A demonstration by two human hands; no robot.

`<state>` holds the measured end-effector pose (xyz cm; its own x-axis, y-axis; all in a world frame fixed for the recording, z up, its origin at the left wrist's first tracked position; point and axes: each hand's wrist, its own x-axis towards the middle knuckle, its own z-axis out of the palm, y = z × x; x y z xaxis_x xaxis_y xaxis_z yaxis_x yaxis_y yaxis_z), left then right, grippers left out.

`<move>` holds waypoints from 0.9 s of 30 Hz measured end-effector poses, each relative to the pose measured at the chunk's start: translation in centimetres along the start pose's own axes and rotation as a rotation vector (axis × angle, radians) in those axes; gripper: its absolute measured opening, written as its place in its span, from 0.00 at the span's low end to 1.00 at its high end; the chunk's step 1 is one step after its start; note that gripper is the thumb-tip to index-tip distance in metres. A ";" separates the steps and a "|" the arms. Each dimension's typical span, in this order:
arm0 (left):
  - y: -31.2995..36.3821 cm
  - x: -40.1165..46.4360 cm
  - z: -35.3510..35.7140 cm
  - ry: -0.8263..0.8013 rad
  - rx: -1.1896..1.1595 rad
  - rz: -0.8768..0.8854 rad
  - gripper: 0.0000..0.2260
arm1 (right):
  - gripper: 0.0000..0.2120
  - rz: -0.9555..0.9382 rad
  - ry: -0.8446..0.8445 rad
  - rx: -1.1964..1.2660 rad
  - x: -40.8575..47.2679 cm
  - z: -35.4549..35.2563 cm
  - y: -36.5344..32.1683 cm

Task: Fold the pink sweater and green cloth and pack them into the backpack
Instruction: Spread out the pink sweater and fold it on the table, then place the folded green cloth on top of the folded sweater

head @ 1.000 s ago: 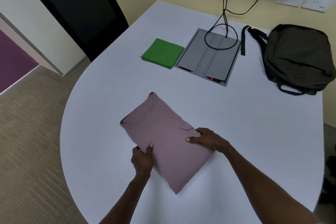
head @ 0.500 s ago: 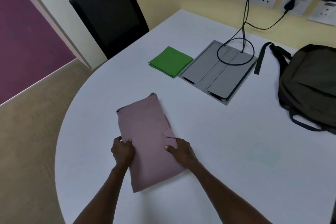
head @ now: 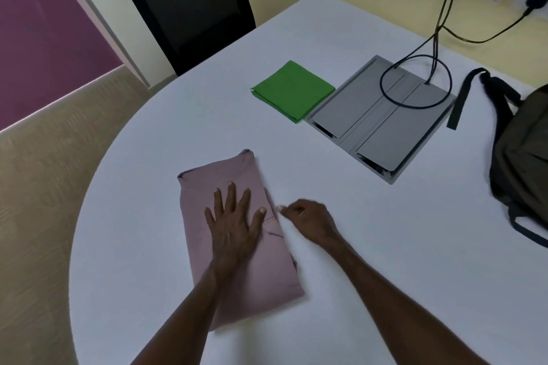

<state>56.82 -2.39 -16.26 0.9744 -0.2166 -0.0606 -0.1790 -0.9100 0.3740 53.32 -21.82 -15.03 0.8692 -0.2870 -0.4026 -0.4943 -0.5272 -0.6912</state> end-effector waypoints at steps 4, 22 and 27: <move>-0.2 0.0 0.8 0.032 0.063 0.002 0.27 | 0.10 -0.147 0.134 -0.100 6.4 -2.9 -0.5; -0.8 0.3 2.7 0.135 0.068 -0.011 0.26 | 0.09 -0.511 0.321 -0.899 23.9 -6.1 -5.0; -0.8 0.3 2.7 0.151 0.058 0.009 0.26 | 0.11 -0.539 0.345 -0.864 23.8 -6.5 -5.7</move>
<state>56.93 -2.69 -19.06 0.9813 -0.1731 0.0843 -0.1912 -0.9281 0.3197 76.89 -30.82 -16.80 0.9935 0.0136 0.1134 0.0153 -0.9998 -0.0140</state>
